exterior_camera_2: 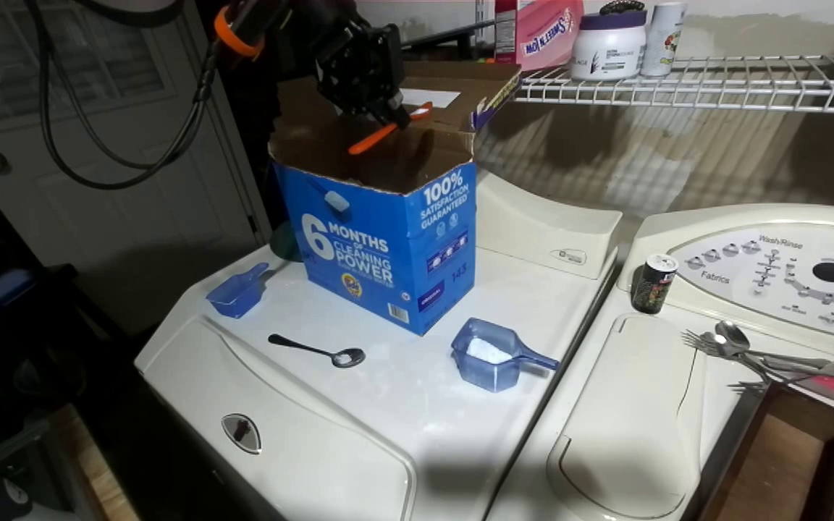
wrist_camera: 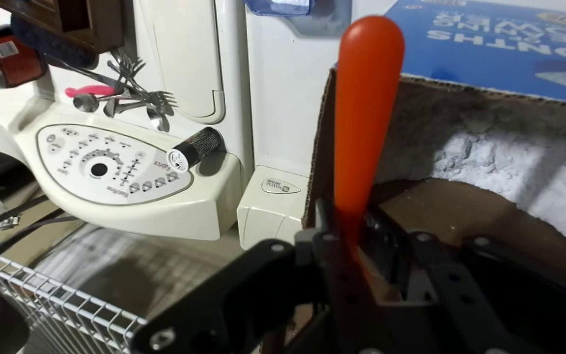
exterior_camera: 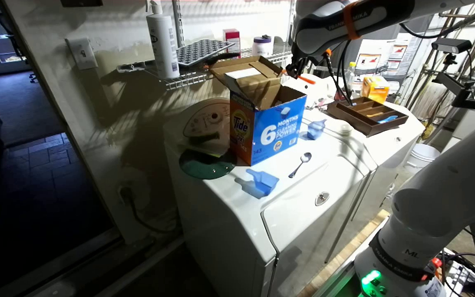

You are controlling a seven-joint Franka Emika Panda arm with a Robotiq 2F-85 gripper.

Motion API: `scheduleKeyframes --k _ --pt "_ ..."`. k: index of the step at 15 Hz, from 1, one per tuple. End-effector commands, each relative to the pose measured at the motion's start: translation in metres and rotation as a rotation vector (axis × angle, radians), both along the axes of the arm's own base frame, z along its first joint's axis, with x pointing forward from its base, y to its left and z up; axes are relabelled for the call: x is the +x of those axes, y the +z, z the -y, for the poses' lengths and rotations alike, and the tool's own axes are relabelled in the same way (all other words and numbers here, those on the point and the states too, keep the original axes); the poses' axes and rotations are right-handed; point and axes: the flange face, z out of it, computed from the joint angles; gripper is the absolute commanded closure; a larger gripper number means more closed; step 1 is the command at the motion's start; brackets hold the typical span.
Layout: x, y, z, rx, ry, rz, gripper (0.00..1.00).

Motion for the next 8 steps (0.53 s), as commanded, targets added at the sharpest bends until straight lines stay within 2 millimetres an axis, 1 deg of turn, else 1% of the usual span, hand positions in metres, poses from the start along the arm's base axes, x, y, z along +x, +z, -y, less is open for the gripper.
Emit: scheduleKeyframes --k 1,5,8 --pt "-0.002 -0.004 -0.010 -0.042 0.050 -0.029 0.96" --pt "-0.007 -0.011 -0.034 -0.108 0.191 -0.100 0.96" --pt "-0.007 -0.014 -0.047 -0.208 0.282 -0.143 0.96"
